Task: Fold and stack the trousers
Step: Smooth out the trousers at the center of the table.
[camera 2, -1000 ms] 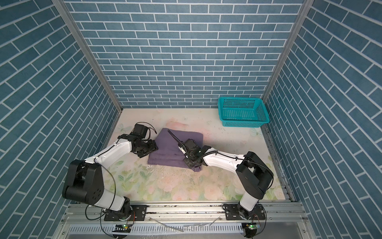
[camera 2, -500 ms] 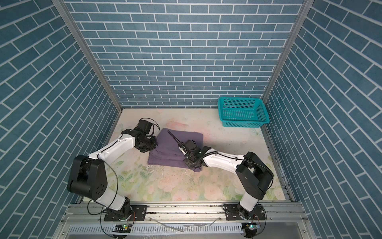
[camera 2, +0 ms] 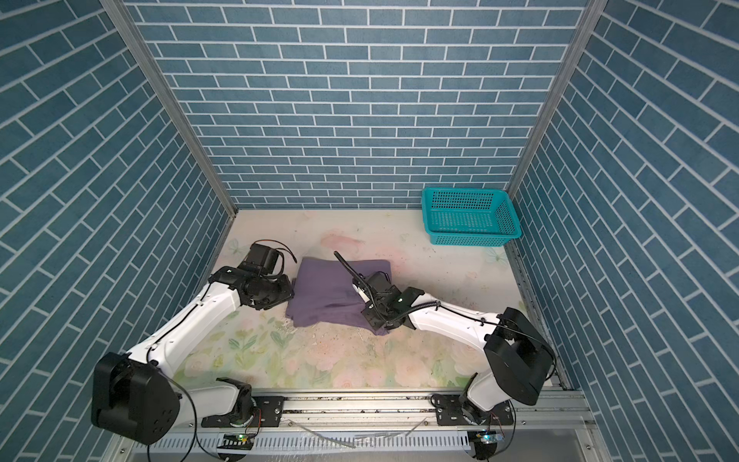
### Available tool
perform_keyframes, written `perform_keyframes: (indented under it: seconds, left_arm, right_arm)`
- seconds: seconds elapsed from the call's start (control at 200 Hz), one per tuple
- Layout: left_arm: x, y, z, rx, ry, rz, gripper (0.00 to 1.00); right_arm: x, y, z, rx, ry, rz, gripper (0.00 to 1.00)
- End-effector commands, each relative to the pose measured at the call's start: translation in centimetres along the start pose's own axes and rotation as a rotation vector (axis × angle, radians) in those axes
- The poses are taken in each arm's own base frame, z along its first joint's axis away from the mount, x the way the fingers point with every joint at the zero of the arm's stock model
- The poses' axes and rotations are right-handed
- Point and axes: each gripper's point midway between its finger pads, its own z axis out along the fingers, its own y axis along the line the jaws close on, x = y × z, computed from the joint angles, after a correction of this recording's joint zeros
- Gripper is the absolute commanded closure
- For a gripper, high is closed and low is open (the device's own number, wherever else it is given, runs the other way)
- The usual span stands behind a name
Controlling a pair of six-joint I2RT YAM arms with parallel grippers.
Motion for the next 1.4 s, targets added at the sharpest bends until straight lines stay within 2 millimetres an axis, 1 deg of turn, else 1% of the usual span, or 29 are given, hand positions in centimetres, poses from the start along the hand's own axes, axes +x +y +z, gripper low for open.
perform_keyframes:
  seconds: [0.0, 0.03, 0.085, 0.175, 0.22, 0.26, 0.34, 0.375, 0.435, 0.5, 0.53, 0.57, 0.625, 0.65, 0.715, 0.79, 0.815, 0.86, 0.89, 0.925, 0.995, 1.055, 1.115, 1.15, 1.215, 1.265, 1.305, 1.395]
  left_arm:
    - [0.4, 2.1, 1.6, -0.087, 0.027, -0.015, 0.46]
    - [0.0, 2.2, 1.5, -0.095, 0.022, -0.016, 0.43]
    - [-1.1, 2.2, 0.8, -0.106, -0.003, -0.01, 0.39]
    - [-3.4, 1.0, -1.2, -0.09, -0.065, 0.009, 0.34]
    - [-4.5, 0.3, -2.1, -0.079, -0.093, 0.016, 0.29]
    - [-5.1, -0.2, -2.6, -0.066, -0.102, 0.018, 0.23]
    - [-5.3, -1.5, -2.6, -0.025, -0.091, 0.026, 0.22]
    - [-5.2, -2.1, -2.4, -0.008, -0.083, 0.032, 0.22]
    - [-4.7, -3.4, -1.8, 0.019, -0.065, 0.055, 0.3]
    - [-4.0, -5.1, -1.1, 0.049, -0.045, 0.083, 0.43]
    - [-3.7, -5.9, -0.7, 0.066, -0.038, 0.097, 0.46]
    - [-3.2, -7.1, -0.1, 0.093, -0.024, 0.113, 0.47]
    - [-2.5, -8.5, 0.8, 0.122, -0.004, 0.131, 0.47]
    - [-2.3, -8.8, 1.2, 0.129, 0.005, 0.136, 0.47]
    - [-1.9, -9.1, 2.3, 0.129, 0.028, 0.135, 0.47]
    - [-1.4, -8.6, 3.6, 0.109, 0.05, 0.129, 0.48]
    - [-1.2, -8.5, 3.9, 0.106, 0.055, 0.132, 0.48]
    - [-0.9, -8.0, 4.6, 0.094, 0.07, 0.129, 0.48]
    - [-0.7, -7.6, 5.0, 0.084, 0.079, 0.126, 0.48]
    - [-0.3, -7.0, 5.6, 0.069, 0.094, 0.121, 0.48]
    - [0.3, -5.6, 6.8, 0.044, 0.128, 0.094, 0.48]
    - [0.8, -3.9, 7.9, 0.027, 0.157, 0.057, 0.48]
    - [0.9, -2.2, 8.7, 0.003, 0.173, 0.015, 0.49]
    - [0.8, -1.1, 8.9, -0.015, 0.18, -0.005, 0.49]
    - [0.5, 0.3, 9.1, -0.05, 0.181, -0.024, 0.5]
    - [0.1, 1.1, 9.0, -0.077, 0.176, -0.027, 0.5]
    - [-0.2, 1.3, 8.8, -0.091, 0.172, -0.022, 0.5]
    - [-1.0, 1.1, 8.0, -0.1, 0.162, -0.01, 0.5]
  right_arm:
    - [3.1, 1.3, 0.5, -0.051, 0.086, 0.041, 0.77]
    - [3.5, 1.3, 0.3, -0.053, 0.091, 0.044, 0.75]
    - [3.8, 1.3, -0.2, -0.053, 0.09, 0.046, 0.71]
    - [4.0, 0.7, -1.5, -0.03, 0.078, 0.038, 0.66]
    - [3.7, 0.3, -2.5, -0.007, 0.056, 0.03, 0.62]
    - [3.2, -0.1, -3.4, 0.01, 0.03, 0.026, 0.59]
    - [1.5, -0.9, -5.2, 0.05, -0.052, 0.028, 0.57]
    - [0.6, -1.2, -5.8, 0.058, -0.094, 0.038, 0.61]
    - [-0.8, -1.5, -6.4, 0.053, -0.157, 0.076, 0.75]
    - [-2.0, -1.7, -6.0, 0.02, -0.192, 0.138, 0.9]
    - [-2.5, -1.6, -5.5, -0.004, -0.2, 0.169, 0.94]
    - [-3.2, -1.5, -4.7, -0.039, -0.206, 0.209, 0.98]
    - [-4.1, -1.3, -3.5, -0.076, -0.21, 0.256, 1.0]
    - [-4.5, -1.1, -2.9, -0.09, -0.206, 0.269, 1.0]
    - [-5.4, -0.7, -1.5, -0.122, -0.203, 0.297, 1.0]
    - [-5.9, -0.4, 0.0, -0.134, -0.197, 0.326, 1.0]
    - [-5.7, 0.1, 0.5, -0.169, -0.18, 0.333, 1.0]
    - [-5.1, 0.4, 1.5, -0.189, -0.157, 0.351, 1.0]
    - [-4.4, 0.6, 2.1, -0.2, -0.132, 0.361, 1.0]
    - [-3.3, 0.9, 2.9, -0.21, -0.098, 0.375, 1.0]
    - [-0.1, 1.3, 4.3, -0.213, -0.013, 0.404, 1.0]
    - [3.1, 1.0, 5.2, -0.178, 0.05, 0.426, 1.0]
    - [5.7, 0.4, 5.5, -0.138, 0.093, 0.441, 1.0]
    - [6.9, -0.1, 5.6, -0.108, 0.112, 0.445, 1.0]
    - [8.1, -1.3, 5.5, -0.035, 0.121, 0.444, 1.0]
    - [8.3, -2.1, 5.5, 0.012, 0.12, 0.435, 1.0]
    - [7.8, -2.5, 5.4, 0.029, 0.112, 0.418, 1.0]
    - [5.6, -2.7, 5.0, 0.037, 0.078, 0.377, 1.0]
